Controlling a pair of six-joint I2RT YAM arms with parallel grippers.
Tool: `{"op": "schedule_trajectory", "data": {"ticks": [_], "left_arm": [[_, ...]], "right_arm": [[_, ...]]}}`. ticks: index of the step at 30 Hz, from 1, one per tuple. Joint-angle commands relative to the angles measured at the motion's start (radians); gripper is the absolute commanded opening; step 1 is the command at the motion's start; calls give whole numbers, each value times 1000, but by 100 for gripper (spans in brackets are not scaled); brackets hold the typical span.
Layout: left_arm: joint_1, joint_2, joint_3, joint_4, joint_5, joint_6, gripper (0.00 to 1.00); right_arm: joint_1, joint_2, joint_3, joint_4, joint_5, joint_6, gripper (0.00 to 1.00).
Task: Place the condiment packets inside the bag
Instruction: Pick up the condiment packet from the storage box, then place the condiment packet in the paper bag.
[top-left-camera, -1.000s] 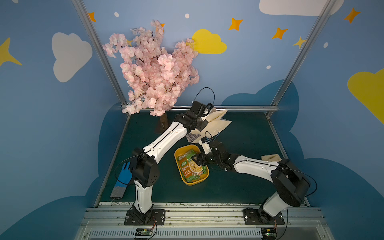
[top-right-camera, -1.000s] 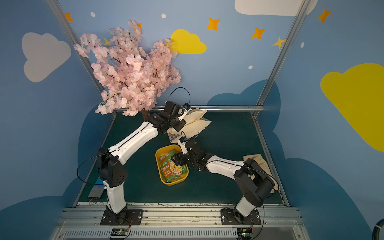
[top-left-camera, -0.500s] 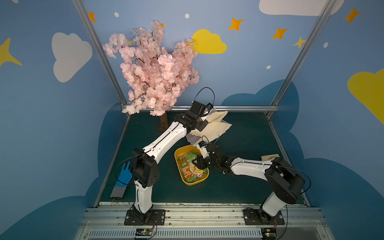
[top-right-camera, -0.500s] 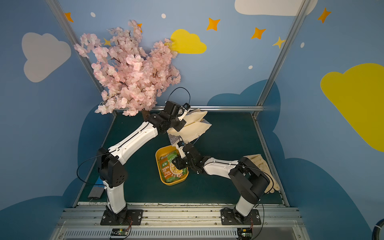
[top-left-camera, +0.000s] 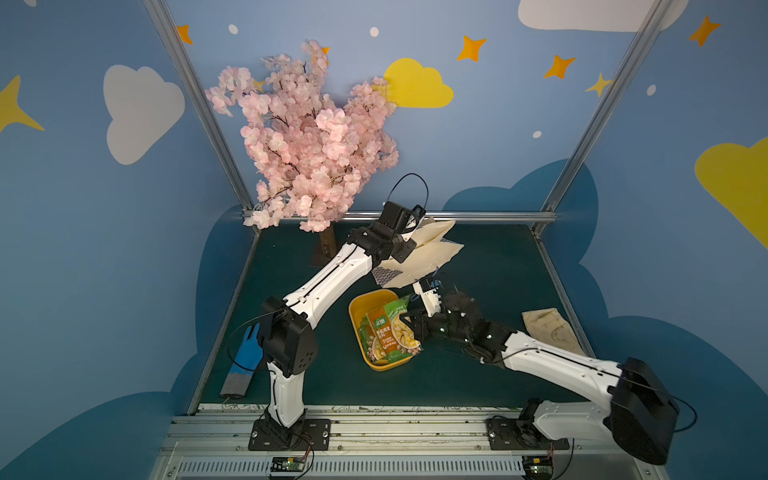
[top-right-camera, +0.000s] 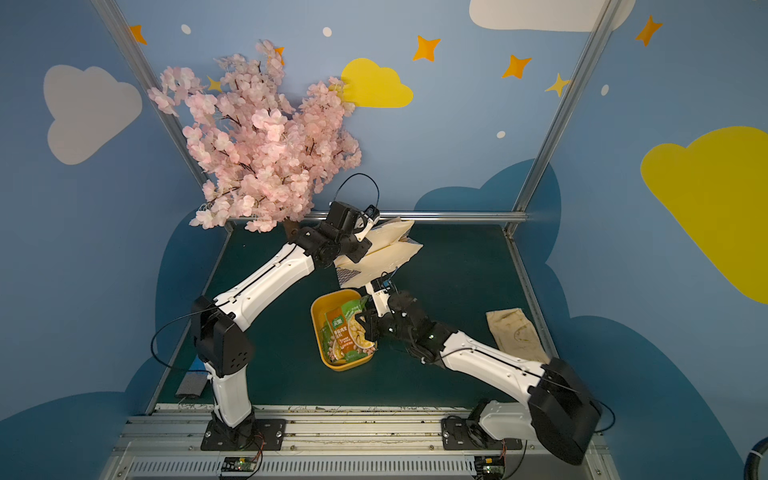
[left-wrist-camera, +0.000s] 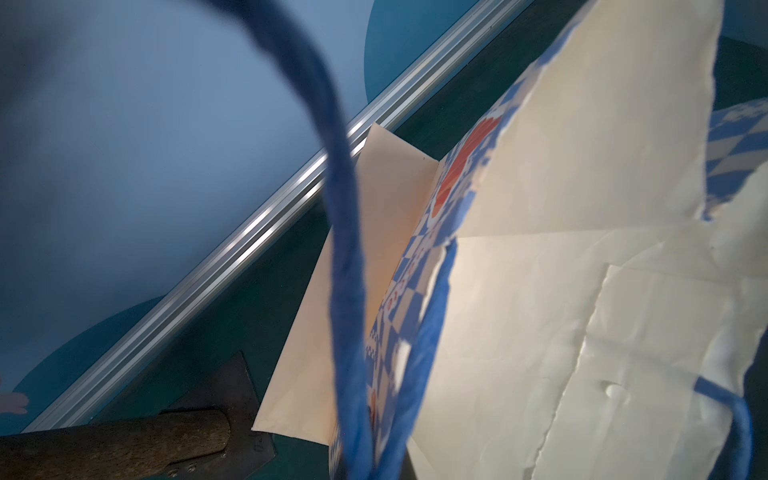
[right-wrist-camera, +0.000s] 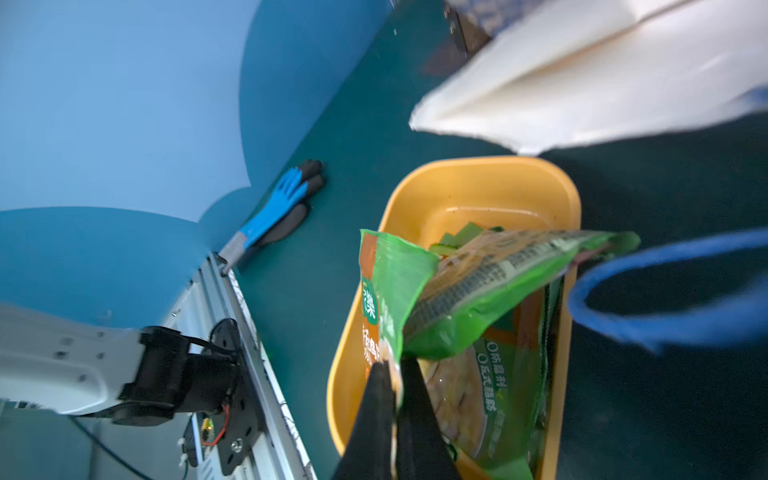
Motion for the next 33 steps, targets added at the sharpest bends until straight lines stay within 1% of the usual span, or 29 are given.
{"op": "schedule_trajectory", "data": {"ticks": [1,4,7,9,11,14,16,19,21,25,28,33], "left_arm": [[2,-37,20,-30,42,-53,3],[3,-34,29,-35,68,-77,3],[1,-31,35,-36,91,-96,3],[1,-29,45,-43,98,-110,3],[0,-26,56,-52,109,-130,3],[-6,-16,79,-66,131,-153,3],[-12,-7,94,-66,145,-159,3],[-37,21,121,-76,134,-160,3],[-51,38,135,-86,129,-166,3],[-63,47,134,-90,133,-176,3],[-62,46,123,-90,143,-184,3],[-62,35,100,-92,180,-206,3]], "right_arm": [[3,-182,-10,-97,43,-21,0],[2,-339,-5,-156,130,-6,0],[1,-452,-4,-136,283,3,0],[-2,-482,1,-108,391,-23,0],[-10,-466,42,-136,522,-19,0],[-22,-377,132,-214,726,16,0],[-39,-301,187,-259,796,69,0],[-57,-208,246,-263,827,106,0],[-69,-170,257,-231,849,133,0],[-99,-143,238,-149,840,214,0],[-122,-123,238,-140,842,267,0],[-153,-33,273,-130,842,292,0]]}}
